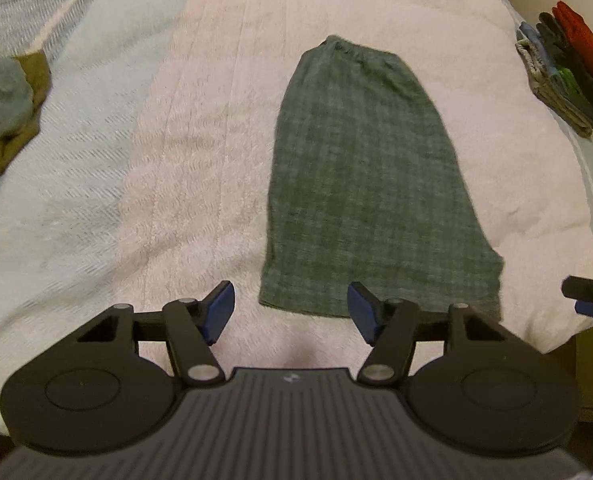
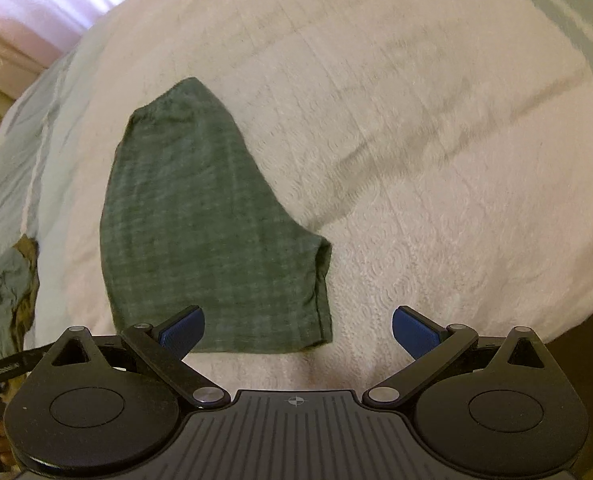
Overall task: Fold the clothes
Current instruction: 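Lower both grippers and pinch the shorts' end edge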
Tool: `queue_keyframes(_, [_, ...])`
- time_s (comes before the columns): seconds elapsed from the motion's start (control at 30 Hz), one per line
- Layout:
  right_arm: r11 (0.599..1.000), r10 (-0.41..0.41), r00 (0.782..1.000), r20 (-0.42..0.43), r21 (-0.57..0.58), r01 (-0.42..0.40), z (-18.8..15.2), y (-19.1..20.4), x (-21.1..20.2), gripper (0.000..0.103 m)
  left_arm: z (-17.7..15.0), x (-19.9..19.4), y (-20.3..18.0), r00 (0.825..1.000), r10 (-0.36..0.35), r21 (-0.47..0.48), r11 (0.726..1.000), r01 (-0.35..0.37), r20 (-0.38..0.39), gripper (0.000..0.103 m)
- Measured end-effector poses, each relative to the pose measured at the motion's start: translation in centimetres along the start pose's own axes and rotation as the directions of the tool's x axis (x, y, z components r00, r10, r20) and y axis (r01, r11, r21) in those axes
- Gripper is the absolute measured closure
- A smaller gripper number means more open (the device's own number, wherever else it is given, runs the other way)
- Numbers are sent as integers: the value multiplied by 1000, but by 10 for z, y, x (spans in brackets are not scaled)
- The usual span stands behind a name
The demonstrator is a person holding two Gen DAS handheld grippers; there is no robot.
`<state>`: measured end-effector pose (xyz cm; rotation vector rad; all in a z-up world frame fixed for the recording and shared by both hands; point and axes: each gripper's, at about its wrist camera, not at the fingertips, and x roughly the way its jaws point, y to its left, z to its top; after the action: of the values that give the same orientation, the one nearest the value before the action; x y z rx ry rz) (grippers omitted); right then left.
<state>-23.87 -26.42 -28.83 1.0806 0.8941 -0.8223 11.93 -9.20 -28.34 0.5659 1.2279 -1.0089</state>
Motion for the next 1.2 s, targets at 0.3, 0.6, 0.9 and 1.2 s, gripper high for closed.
queue_keyframes(0.3, [990, 125, 992, 4, 65, -125, -12, -40, 46, 22, -5, 60, 31, 986, -164, -20, 986, 164, -3, 60])
queue_keyframes(0.6, [945, 293, 955, 44, 139, -296, -7, -75, 73, 45, -3, 98, 58, 949, -315, -63, 947, 316, 23, 62])
queue_keyframes(0.9, [903, 412, 911, 23, 123, -411, 2, -82, 101, 45, -5, 122, 74, 908, -416, -103, 902, 420, 55, 63])
queue_keyframes(1.2, [880, 465, 885, -35, 127, -457, -8, -90, 107, 68, -8, 143, 92, 857, -513, -179, 840, 513, 47, 88])
